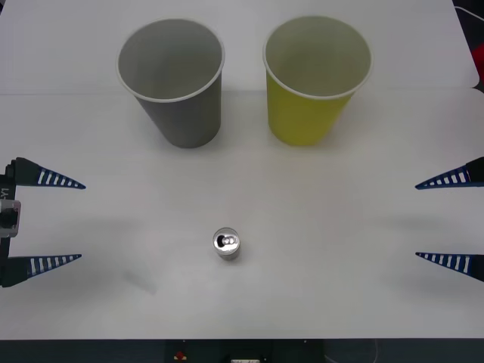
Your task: Put the can into the green bin and the plastic bottle into the gray bin
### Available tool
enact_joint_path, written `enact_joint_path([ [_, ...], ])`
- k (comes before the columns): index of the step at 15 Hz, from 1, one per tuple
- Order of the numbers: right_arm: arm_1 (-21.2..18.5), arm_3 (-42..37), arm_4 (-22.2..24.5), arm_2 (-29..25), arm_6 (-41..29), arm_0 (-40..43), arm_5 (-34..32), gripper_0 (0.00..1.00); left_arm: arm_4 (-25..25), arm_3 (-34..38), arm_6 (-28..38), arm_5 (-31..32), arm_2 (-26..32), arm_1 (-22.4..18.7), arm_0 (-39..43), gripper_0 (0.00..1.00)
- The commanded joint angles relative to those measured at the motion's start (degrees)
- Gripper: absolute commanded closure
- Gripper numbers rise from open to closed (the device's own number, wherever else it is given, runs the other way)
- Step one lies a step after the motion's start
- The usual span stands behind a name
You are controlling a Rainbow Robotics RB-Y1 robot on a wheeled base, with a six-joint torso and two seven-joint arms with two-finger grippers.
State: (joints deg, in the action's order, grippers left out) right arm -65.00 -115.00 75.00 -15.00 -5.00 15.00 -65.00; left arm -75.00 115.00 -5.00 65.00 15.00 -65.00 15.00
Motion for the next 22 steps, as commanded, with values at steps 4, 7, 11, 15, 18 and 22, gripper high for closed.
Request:
enact_joint_path([
  [4,0.00,0.00,0.00,0.00,0.00,0.00,0.00,0.00,0.65,-0.83,0.17,-0.40,0.82,1.37,0.38,0.00],
  [7,0.00,0.00,0.00,0.00,0.00,0.00,0.00,0.00,0.73,-1.45,0.61,-0.40,0.38,1.37,0.47,0.00],
  [11,0.00,0.00,0.00,0.00,0.00,0.00,0.00,0.00,3.90,-6.46,0.96,-0.40,-6.39,1.45,-1.38,0.00],
  [15,0.00,0.00,0.00,0.00,0.00,0.00,0.00,0.00,9.44,-13.05,0.17,-0.40,-14.91,1.81,-5.95,0.00],
  [18,0.00,0.00,0.00,0.00,0.00,0.00,0.00,0.00,11.90,-16.91,-0.71,-0.22,-19.66,3.92,-9.11,0.00],
  [22,0.00,0.00,0.00,0.00,0.00,0.00,0.00,0.00,14.53,-21.92,-2.38,0.39,-24.58,7.17,-13.07,0.00],
])
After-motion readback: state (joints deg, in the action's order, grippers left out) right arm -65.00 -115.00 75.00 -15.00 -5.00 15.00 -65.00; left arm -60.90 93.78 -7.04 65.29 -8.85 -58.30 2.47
